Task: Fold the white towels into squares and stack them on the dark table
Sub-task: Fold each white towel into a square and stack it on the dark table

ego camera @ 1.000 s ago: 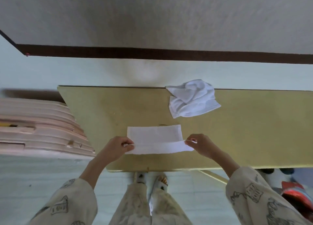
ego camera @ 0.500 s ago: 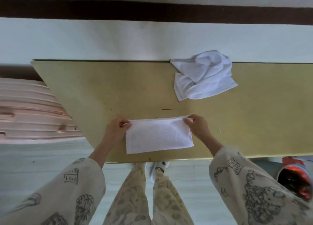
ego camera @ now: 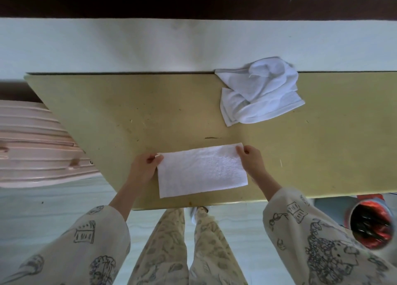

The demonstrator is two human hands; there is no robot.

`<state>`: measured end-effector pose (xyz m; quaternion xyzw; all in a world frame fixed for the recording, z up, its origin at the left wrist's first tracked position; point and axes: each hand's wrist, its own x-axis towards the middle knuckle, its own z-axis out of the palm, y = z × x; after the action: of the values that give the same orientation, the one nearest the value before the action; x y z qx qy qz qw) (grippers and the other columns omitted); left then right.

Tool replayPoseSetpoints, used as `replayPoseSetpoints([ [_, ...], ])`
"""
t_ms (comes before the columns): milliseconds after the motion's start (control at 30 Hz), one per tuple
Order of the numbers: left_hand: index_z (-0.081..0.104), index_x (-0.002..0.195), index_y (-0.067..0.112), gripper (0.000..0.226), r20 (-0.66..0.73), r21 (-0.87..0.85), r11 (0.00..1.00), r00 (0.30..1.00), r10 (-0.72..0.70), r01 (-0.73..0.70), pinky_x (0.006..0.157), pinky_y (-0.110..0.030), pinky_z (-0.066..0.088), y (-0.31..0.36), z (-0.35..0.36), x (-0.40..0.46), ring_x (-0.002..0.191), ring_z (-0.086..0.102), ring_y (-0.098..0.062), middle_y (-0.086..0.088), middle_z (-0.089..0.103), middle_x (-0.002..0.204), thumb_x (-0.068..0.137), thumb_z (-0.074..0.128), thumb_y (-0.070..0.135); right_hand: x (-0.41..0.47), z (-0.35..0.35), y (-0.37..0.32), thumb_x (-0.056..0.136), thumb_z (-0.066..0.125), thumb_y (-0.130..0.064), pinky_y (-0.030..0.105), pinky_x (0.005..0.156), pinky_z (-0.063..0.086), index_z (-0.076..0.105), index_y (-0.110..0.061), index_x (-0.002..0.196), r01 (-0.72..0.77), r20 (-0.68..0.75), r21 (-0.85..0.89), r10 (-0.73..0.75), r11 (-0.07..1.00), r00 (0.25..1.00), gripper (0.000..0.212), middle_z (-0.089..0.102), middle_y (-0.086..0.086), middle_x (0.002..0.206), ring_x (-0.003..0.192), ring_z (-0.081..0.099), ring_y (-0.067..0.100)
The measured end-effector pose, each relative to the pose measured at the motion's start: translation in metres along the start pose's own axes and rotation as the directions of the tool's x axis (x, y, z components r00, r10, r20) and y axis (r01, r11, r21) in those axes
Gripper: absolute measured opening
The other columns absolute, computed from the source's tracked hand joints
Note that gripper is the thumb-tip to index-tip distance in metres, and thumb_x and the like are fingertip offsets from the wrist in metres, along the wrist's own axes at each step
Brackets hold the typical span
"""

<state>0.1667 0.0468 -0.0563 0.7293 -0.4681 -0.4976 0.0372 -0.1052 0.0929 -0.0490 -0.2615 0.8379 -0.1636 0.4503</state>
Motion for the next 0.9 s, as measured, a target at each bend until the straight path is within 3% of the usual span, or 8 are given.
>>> replayPoseSetpoints([
  [167, 0.063, 0.076, 0.010, 0.021, 0.018, -0.218, 0.975, 0.999, 0.045, -0.040, 0.076, -0.037, 0.046, 0.003, -0.008, -0.014, 0.072, 0.053, -0.020, -0.003, 0.060, 0.072, 0.091, 0.056, 0.024, -0.013, -0.009, -0.001, 0.097, 0.044, -0.023, 0.024, 0.056, 0.026, 0.036, -0.010, 0.061, 0.026, 0.019, 0.197, -0.030, 0.980, 0.999, 0.040, 0.031, 0.001, 0.062, 0.058, 0.029, 0.013],
  [233, 0.065, 0.074, 0.014, 0.020, 0.039, -0.306, 0.950, 0.996, 0.076, -0.061, 0.077, -0.034, 0.048, 0.007, -0.014, -0.023, 0.067, 0.055, -0.015, 0.001, 0.060, 0.068, 0.090, 0.057, 0.023, -0.019, -0.018, 0.004, 0.097, 0.047, -0.023, 0.031, 0.063, 0.034, 0.051, 0.003, 0.074, 0.011, 0.099, 0.307, -0.044, 0.952, 0.994, 0.034, 0.041, 0.007, 0.071, 0.067, 0.039, 0.019],
  [300, 0.065, 0.076, 0.013, 0.019, 0.044, -0.370, 0.925, 0.993, 0.108, -0.084, 0.080, -0.033, 0.050, 0.011, -0.021, -0.031, 0.070, 0.057, -0.015, 0.000, 0.062, 0.071, 0.091, 0.056, 0.020, -0.027, -0.029, 0.007, 0.096, 0.048, -0.021, 0.033, 0.070, 0.042, 0.058, 0.004, 0.089, -0.013, 0.167, 0.400, -0.059, 0.916, 0.984, 0.027, 0.051, 0.010, 0.080, 0.075, 0.049, 0.021],
  [467, 0.063, 0.080, 0.013, 0.017, -0.005, -0.555, 0.811, 0.976, 0.219, -0.185, 0.082, -0.028, 0.052, 0.040, -0.045, -0.046, 0.073, 0.063, -0.010, 0.008, 0.068, 0.071, 0.092, 0.052, 0.017, -0.043, -0.059, -0.020, 0.095, 0.050, -0.015, 0.027, 0.072, 0.047, 0.062, -0.011, 0.081, 0.115, 0.146, 0.496, -0.213, 0.861, 0.966, 0.019, 0.060, -0.001, 0.073, 0.070, 0.057, 0.012],
  [600, 0.061, 0.080, 0.011, 0.017, -0.125, -0.627, 0.704, 0.935, 0.333, -0.334, 0.073, -0.022, 0.055, 0.084, -0.071, -0.057, 0.067, 0.063, -0.006, 0.008, 0.067, 0.067, 0.093, 0.051, 0.013, -0.057, -0.088, -0.064, 0.094, 0.052, -0.016, 0.034, 0.083, 0.047, 0.061, -0.009, 0.084, 0.270, 0.083, 0.539, -0.370, 0.798, 0.925, 0.015, 0.056, 0.011, 0.088, 0.084, 0.054, 0.021],
  [733, 0.067, 0.073, 0.017, 0.027, -0.202, -0.658, 0.593, 0.868, 0.455, -0.464, 0.070, -0.021, 0.054, 0.124, -0.102, -0.071, 0.066, 0.064, -0.006, 0.007, 0.069, 0.067, 0.093, 0.051, 0.011, -0.078, -0.117, -0.104, 0.093, 0.053, -0.012, 0.030, 0.079, 0.048, 0.056, -0.013, 0.071, 0.389, -0.012, 0.564, -0.464, 0.729, 0.886, 0.022, 0.049, 0.010, 0.082, 0.078, 0.049, 0.019],
  [833, 0.074, 0.066, 0.023, 0.037, -0.209, -0.647, 0.565, 0.832, 0.513, -0.511, 0.073, -0.019, 0.053, 0.133, -0.113, -0.082, 0.070, 0.065, -0.006, 0.007, 0.071, 0.070, 0.092, 0.052, 0.010, -0.090, -0.128, -0.113, 0.093, 0.053, -0.011, 0.023, 0.078, 0.052, 0.065, -0.022, 0.060, 0.431, -0.054, 0.561, -0.488, 0.707, 0.871, 0.037, 0.062, -0.001, 0.075, 0.078, 0.059, 0.013],
  [900, 0.075, 0.066, 0.024, 0.034, -0.194, -0.627, 0.597, 0.843, 0.502, -0.500, 0.077, -0.021, 0.054, 0.126, -0.113, -0.084, 0.071, 0.065, -0.006, 0.008, 0.071, 0.070, 0.090, 0.054, 0.009, -0.093, -0.127, -0.107, 0.094, 0.053, -0.012, 0.023, 0.078, 0.051, 0.063, -0.020, 0.061, 0.427, -0.062, 0.562, -0.479, 0.709, 0.876, 0.035, 0.059, -0.001, 0.073, 0.077, 0.057, 0.012],
])
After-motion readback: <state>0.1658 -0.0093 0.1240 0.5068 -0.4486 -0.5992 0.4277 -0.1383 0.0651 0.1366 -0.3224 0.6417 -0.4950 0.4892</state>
